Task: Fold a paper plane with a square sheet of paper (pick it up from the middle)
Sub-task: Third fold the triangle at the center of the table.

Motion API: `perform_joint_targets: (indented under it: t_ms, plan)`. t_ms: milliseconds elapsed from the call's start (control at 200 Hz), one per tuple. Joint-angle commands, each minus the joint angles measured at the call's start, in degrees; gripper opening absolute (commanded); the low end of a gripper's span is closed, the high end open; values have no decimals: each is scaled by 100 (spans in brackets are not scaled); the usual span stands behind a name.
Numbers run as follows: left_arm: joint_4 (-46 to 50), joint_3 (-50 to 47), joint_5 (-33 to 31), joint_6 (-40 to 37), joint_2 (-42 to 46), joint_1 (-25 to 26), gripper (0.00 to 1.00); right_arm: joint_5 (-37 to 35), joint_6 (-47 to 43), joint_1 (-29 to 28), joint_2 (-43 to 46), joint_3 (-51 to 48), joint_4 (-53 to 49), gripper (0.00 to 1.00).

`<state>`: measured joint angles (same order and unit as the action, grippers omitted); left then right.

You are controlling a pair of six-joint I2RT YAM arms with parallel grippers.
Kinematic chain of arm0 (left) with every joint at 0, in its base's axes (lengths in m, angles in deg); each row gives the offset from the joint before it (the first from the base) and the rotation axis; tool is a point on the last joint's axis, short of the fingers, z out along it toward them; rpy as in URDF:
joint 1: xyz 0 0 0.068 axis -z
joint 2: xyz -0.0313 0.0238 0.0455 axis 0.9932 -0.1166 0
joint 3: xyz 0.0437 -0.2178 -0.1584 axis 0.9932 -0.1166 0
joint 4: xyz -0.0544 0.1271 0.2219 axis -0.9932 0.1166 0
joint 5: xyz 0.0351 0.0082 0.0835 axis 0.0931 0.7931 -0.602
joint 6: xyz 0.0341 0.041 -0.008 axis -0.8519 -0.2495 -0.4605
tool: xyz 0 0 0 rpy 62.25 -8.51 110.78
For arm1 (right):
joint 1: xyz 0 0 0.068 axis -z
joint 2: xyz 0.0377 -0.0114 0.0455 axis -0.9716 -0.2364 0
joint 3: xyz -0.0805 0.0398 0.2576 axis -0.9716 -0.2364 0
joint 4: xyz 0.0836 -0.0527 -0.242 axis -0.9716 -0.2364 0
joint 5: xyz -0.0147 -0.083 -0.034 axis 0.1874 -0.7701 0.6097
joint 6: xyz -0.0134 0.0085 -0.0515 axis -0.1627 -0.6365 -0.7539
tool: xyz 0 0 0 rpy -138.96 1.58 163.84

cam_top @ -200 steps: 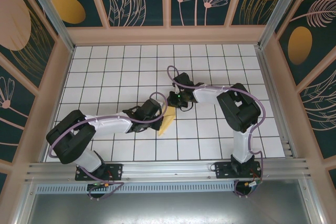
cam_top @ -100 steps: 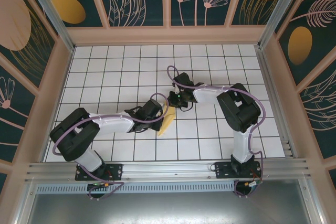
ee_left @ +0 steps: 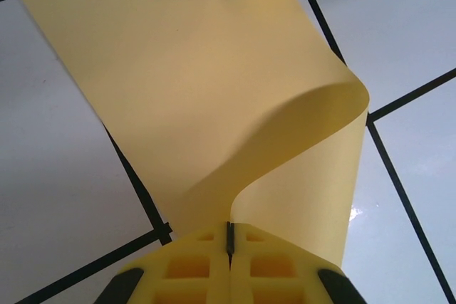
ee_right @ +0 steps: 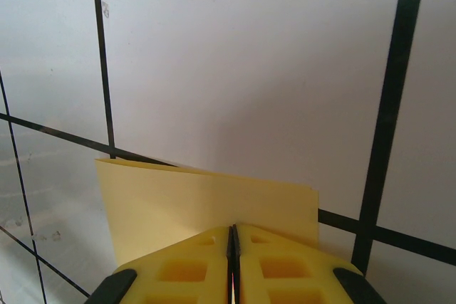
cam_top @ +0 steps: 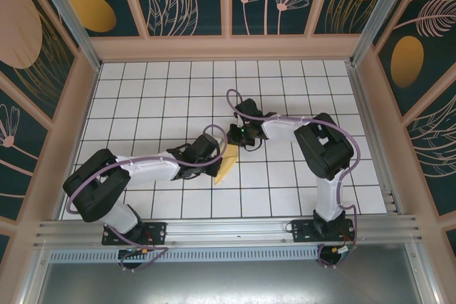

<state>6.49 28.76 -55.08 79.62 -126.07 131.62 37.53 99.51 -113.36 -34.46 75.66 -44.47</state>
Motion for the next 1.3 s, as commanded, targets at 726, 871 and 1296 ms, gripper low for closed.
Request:
perform_joint_targets:
  t_ms: [726,871,1296]
  plan:
    - [109,29,93,131,-315,-21,2,-153,67,-58,-87,82,-342,12]
    - [120,7,63,150,-299,-24,2,-136,85,-63,-83,104,-334,12]
    - [-46,-54,124,184,-298,-18,1,-1131,942,7,2728,-1687,1233,16]
